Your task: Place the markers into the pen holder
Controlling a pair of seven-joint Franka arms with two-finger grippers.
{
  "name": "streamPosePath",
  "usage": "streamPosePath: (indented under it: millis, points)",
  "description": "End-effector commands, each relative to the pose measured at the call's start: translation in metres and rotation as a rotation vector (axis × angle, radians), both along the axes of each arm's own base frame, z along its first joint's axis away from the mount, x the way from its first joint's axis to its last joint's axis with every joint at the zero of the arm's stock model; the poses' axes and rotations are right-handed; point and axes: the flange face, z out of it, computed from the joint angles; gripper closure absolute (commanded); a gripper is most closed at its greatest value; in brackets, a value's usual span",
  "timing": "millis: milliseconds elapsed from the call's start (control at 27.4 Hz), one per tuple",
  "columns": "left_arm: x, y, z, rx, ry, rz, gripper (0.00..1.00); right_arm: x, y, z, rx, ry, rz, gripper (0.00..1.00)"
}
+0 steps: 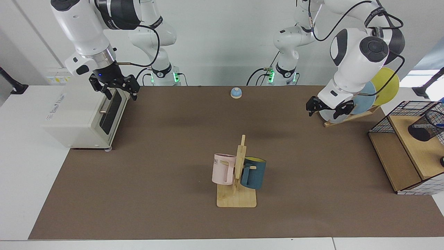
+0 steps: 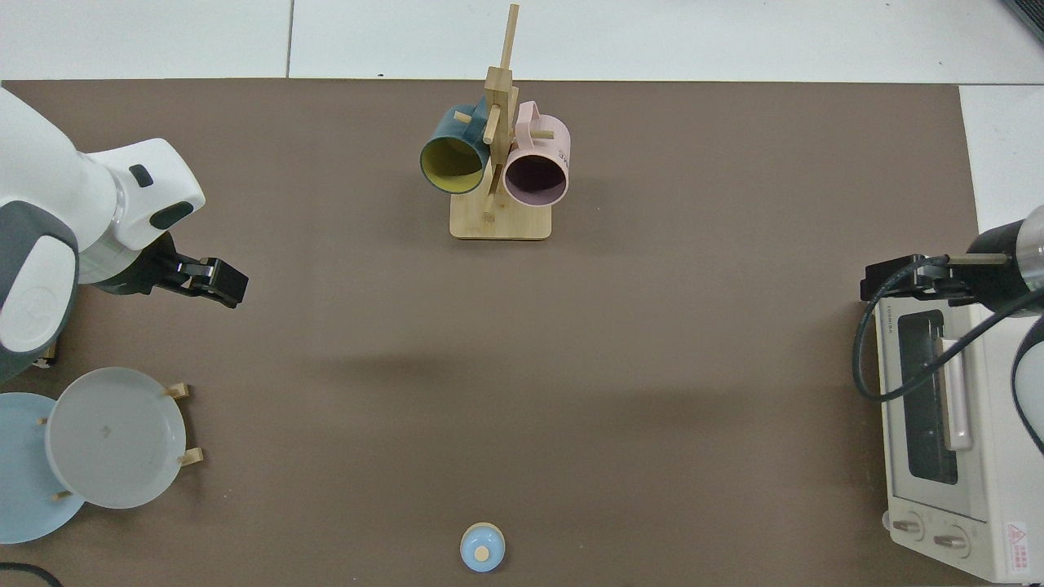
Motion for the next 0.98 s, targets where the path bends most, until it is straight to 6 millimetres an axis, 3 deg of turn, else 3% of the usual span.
streamPosePath:
  millis: [0, 328, 510, 656, 839, 948]
  points:
    - [-0.012, -0.005, 0.013, 0.015, -0.019, 0.012, 0.0, -0.005, -0.001, 0.0, 0.013, -0.013, 0.005, 0.0]
    - [-0.015, 0.006, 0.043, -0.016, -0.074, 0.036, 0.0, -0.005, 0.0, 0.0, 0.014, -0.013, 0.006, 0.0]
    - [-0.029, 0.008, 0.067, -0.086, -0.105, 0.068, 0.0, -0.005, -0.001, 0.0, 0.013, -0.013, 0.005, 0.0]
    - [-0.03, 0.009, 0.072, -0.096, -0.111, 0.062, 0.0, -0.005, 0.0, 0.0, 0.013, -0.013, 0.006, 0.0]
    - [-0.027, 0.052, 0.073, -0.12, -0.117, 0.102, 0.0, -0.005, -0.001, 0.0, 0.013, -0.013, 0.005, 0.0]
    - [-0.028, 0.064, 0.074, -0.119, -0.116, 0.079, 0.0, -0.005, 0.0, 0.0, 0.014, -0.013, 0.006, 0.0]
